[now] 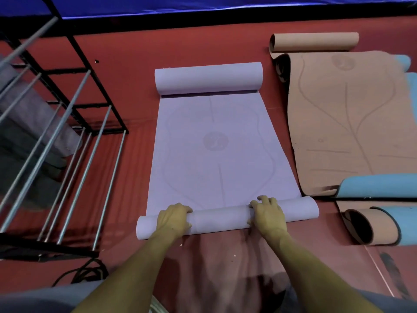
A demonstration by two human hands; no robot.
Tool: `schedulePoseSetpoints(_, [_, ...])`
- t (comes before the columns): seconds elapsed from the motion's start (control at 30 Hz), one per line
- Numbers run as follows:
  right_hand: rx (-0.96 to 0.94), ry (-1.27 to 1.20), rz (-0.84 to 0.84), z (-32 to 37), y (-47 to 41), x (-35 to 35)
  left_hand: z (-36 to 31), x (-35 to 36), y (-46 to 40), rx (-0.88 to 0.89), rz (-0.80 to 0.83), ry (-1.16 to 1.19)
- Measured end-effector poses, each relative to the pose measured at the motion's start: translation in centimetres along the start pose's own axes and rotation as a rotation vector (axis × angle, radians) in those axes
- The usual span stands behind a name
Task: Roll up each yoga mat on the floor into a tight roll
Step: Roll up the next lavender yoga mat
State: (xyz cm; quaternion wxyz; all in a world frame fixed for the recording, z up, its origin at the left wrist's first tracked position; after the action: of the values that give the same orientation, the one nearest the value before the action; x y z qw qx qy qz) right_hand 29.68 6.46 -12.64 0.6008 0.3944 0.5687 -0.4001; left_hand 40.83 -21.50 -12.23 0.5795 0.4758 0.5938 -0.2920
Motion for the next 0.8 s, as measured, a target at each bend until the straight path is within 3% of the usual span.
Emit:
schedulePoseSetpoints(0.2, [-0.045, 0.041, -0.058, 0.0, 0.6, 0.6, 0.0, 0.4, 1.3, -0.022, -0.186, -0.011])
schedulePoseSetpoints(0.43, [-0.011, -0.063, -0.035, 0.1, -0.9, 0.2, -0.1, -0.3, 0.3, -0.041, -0.115, 0.05])
schedulePoseSetpoints(0.53, [0.001, -0.051, 0.041, -0.1, -0.3, 0.4, -0.7, 0.6, 0.6, -0.007, -0.113, -0.048])
schedulePoseSetpoints(0.63, [0.041, 0.003, 0.104, -0.3, 0.2, 0.4, -0.7, 1.8, 1.0, 0.012, -0.185, -0.134])
schedulePoseSetpoints(0.8, [0.042, 0.092, 0.032, -1.0, -0.7, -0.1, -0.1, 2.7, 1.1, 0.079, -0.27, -0.113])
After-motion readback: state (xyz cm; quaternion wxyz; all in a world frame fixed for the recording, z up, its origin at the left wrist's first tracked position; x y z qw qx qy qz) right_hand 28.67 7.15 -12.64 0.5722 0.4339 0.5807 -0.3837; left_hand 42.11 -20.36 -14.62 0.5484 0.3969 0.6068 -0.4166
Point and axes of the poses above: each hand's wrist, its own y-axis away from the middle knuckle, its own x-axis out of the palm, z = x × y, the point moved 5 cm from there along -y, towards the middle knuckle, and after that the axes turned 14 degrees about -z, right-handed, at the moved point
